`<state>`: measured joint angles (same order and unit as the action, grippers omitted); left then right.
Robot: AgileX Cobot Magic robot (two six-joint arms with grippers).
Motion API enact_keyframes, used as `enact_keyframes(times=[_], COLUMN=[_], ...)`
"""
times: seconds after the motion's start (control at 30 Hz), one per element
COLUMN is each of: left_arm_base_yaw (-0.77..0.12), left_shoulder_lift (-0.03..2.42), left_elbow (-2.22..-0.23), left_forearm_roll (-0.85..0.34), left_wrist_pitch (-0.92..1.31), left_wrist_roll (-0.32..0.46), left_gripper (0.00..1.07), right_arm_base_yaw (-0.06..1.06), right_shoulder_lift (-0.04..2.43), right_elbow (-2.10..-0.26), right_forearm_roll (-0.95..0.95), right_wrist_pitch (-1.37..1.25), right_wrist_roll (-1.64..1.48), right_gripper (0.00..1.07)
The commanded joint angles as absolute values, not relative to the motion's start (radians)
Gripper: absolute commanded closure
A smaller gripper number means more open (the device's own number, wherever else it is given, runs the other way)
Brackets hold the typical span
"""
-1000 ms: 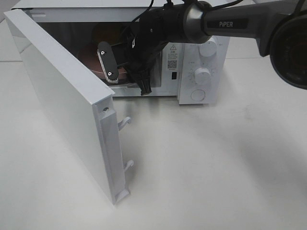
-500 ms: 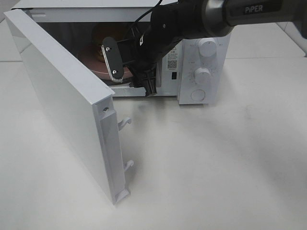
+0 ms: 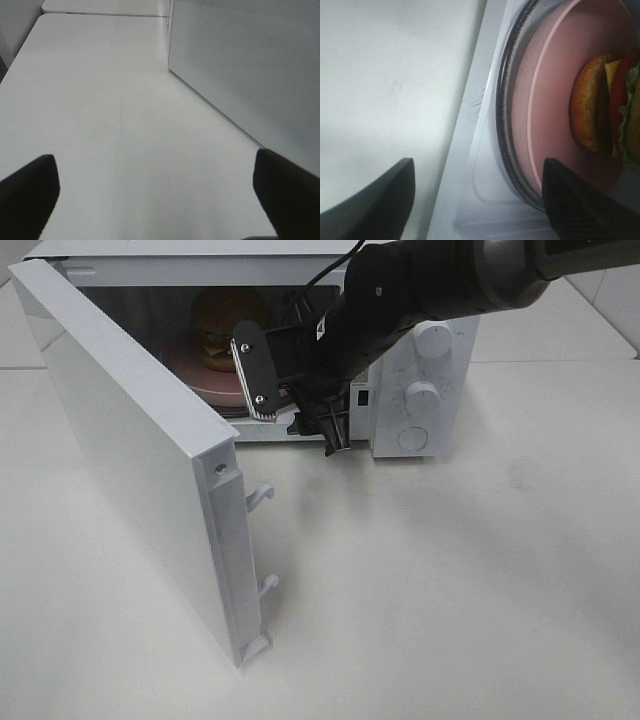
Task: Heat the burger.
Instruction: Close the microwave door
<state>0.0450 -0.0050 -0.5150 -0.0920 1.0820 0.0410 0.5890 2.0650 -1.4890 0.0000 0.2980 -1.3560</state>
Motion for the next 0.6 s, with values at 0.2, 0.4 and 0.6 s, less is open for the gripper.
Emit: enact_keyframes(times=[0.2,0.4,0.6], left_arm_base_yaw=[0.044,0.044,0.044], left_shoulder_lift=[-0.021,-0.021,-0.021], left_elbow=[-0.516,-0.516,-0.516], left_forearm_roll=[-0.093,-0.093,-0.093], left_wrist_pitch=[1.069,1.069,1.069], left_wrist_roll=[0.039,0.039,0.039], left_gripper=[0.09,0.09,0.09], right_arm_base_yaw=[0.588,0.588,0.588], right_shoulder_lift=[1.957,1.881,1.815], right_elbow=[-1.35,-1.248,-1.17], right_forearm_roll=[0.0,0.0,0.006], right_wrist_pitch=[0.248,0.219,0.204], right_wrist_roll=[-1.346,-1.34,-1.333], right_gripper=[0.37,0.37,0.37])
